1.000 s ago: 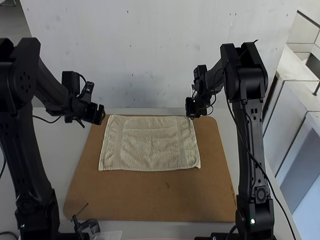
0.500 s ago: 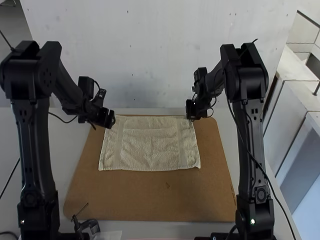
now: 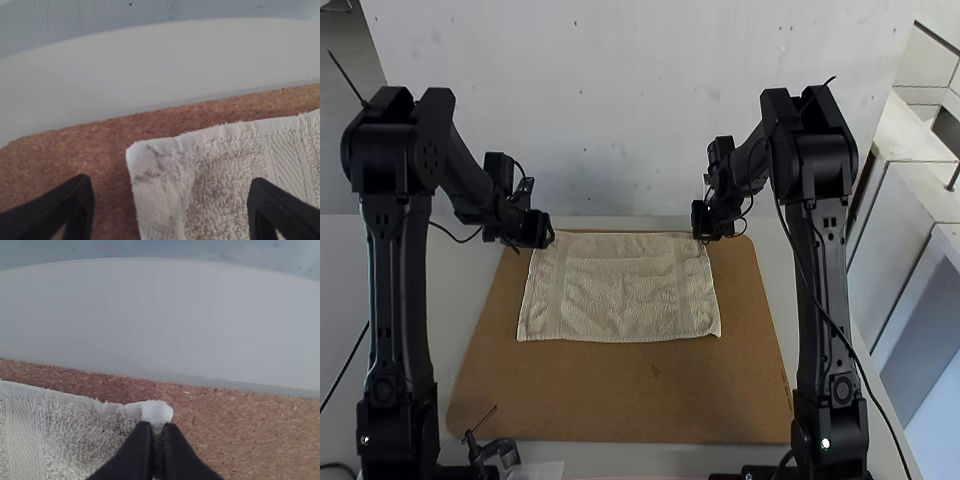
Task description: Fold the towel.
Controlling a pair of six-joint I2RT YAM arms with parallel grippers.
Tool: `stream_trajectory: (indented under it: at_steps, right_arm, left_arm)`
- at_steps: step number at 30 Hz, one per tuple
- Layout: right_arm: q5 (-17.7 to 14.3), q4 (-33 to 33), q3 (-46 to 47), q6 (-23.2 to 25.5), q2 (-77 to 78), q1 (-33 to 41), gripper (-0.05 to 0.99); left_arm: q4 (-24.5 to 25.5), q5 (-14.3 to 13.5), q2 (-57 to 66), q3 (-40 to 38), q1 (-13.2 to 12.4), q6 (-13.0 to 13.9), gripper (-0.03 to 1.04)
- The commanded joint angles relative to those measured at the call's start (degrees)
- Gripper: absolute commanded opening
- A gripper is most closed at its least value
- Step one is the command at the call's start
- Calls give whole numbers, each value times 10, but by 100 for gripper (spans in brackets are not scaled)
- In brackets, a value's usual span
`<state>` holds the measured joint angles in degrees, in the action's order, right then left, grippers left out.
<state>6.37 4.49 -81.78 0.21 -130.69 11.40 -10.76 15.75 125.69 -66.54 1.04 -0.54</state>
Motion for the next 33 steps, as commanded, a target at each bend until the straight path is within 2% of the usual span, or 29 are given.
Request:
stream_trajectory:
  at_steps: [1, 2, 7, 8, 13, 14, 15, 18, 22, 23, 25, 31, 33]
  right_arm:
    - [3, -2, 12, -3, 21, 12, 2]
    - [3, -3, 13, -3, 21, 12, 2]
    - [6, -8, 15, -3, 21, 11, 2]
    - [7, -10, 17, -2, 21, 10, 2]
    - [8, -18, 23, -3, 21, 7, 2]
    - [9, -18, 24, -3, 21, 6, 2]
    - [9, -21, 26, -3, 21, 6, 2]
    - [14, -23, 29, -3, 21, 6, 2]
    - [15, -32, 33, -2, 21, 6, 2]
    - [15, -33, 33, -2, 21, 6, 2]
    - [15, -33, 35, -2, 21, 6, 2]
    - [18, -41, 38, -2, 23, 6, 2]
    - [21, -48, 43, -2, 24, 6, 2]
  left_arm:
    - [0, 14, 17, -15, 3, -10, 58]
    - [0, 13, 18, -16, 3, -10, 54]
    - [0, 7, 26, -17, 10, -4, 53]
    - [0, 7, 27, -17, 12, -3, 48]
    - [0, 10, 33, -20, 19, -3, 44]
    - [0, 9, 34, -21, 19, -2, 39]
    - [0, 12, 38, -23, 17, 2, 27]
    - [0, 13, 40, -20, 13, 6, 25]
    - [0, 10, 40, -18, 13, 10, 18]
    - [1, 3, 40, -17, 9, -15, 16]
    - [2, 3, 39, -17, 5, -16, 14]
    - [2, -2, 34, -17, 6, -10, 9]
    - [1, -4, 32, -17, 5, 6, 7]
